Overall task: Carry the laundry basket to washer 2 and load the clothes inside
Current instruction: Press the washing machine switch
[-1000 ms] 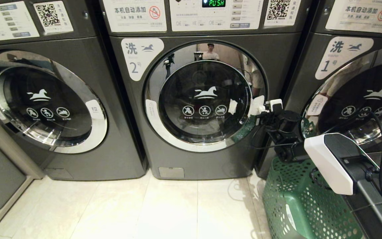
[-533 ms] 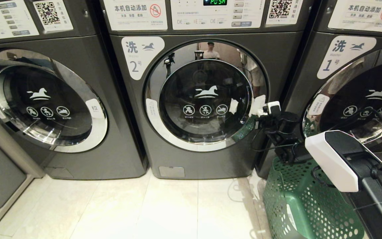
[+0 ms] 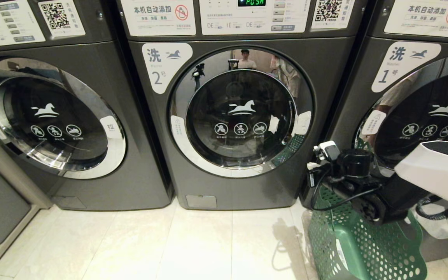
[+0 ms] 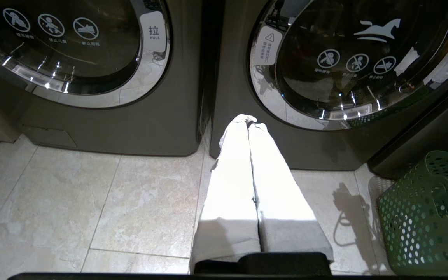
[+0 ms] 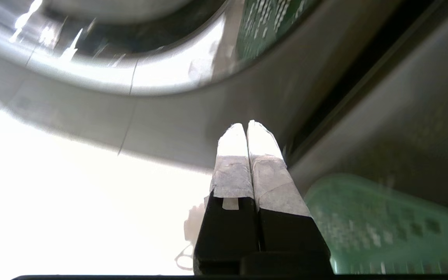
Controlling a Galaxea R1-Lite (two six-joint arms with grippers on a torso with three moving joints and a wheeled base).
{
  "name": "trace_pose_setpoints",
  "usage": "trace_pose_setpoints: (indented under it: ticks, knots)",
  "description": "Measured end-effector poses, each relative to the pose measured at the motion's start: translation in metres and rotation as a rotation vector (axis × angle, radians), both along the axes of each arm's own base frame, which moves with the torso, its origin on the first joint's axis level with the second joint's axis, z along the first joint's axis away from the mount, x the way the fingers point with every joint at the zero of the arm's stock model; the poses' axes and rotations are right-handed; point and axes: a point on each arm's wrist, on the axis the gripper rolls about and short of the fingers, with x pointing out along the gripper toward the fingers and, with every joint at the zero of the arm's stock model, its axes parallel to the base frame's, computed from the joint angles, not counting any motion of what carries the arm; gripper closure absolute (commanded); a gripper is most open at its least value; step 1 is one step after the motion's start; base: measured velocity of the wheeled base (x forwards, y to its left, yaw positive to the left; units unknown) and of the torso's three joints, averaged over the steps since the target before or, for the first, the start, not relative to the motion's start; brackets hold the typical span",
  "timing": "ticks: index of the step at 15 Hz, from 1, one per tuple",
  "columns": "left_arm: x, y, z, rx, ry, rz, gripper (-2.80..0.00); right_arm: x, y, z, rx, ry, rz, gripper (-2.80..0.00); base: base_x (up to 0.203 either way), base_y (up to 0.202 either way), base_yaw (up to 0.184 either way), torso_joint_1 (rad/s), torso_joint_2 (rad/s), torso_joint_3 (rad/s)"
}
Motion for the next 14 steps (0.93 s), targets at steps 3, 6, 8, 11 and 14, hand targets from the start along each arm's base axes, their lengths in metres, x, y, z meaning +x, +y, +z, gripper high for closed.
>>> trace_pose_setpoints:
  ticks: [3,6,8,11,14]
  knots:
    - [-0.006,0.004,-0.025,0.027,0.052,0.029,0.0,-0.064,-0.002,-0.004,-0.036,0.066,0.027,0.0,0.0,0.0,0.0,0.0,0.0,0.0]
    - [-0.019,0.012,-0.055,0.07,0.115,0.108,0.0,-0.12,-0.011,-0.006,-0.041,0.063,0.025,0.0,0.0,0.0,0.0,0.0,0.0,0.0]
    - [-0.031,0.019,-0.079,0.102,0.188,0.159,0.0,-0.147,-0.016,0.003,-0.014,0.032,0.017,0.0,0.0,0.0,0.0,0.0,0.0,0.0]
    - [-0.046,0.027,-0.106,0.114,0.273,0.273,0.0,-0.176,-0.022,0.017,-0.003,0.007,0.011,0.0,0.0,0.0,0.0,0.0,0.0,0.0]
    - [-0.058,0.031,-0.125,0.121,0.331,0.39,0.0,-0.201,-0.028,0.025,-0.002,-0.001,0.002,0.0,0.0,0.0,0.0,0.0,0.0,0.0]
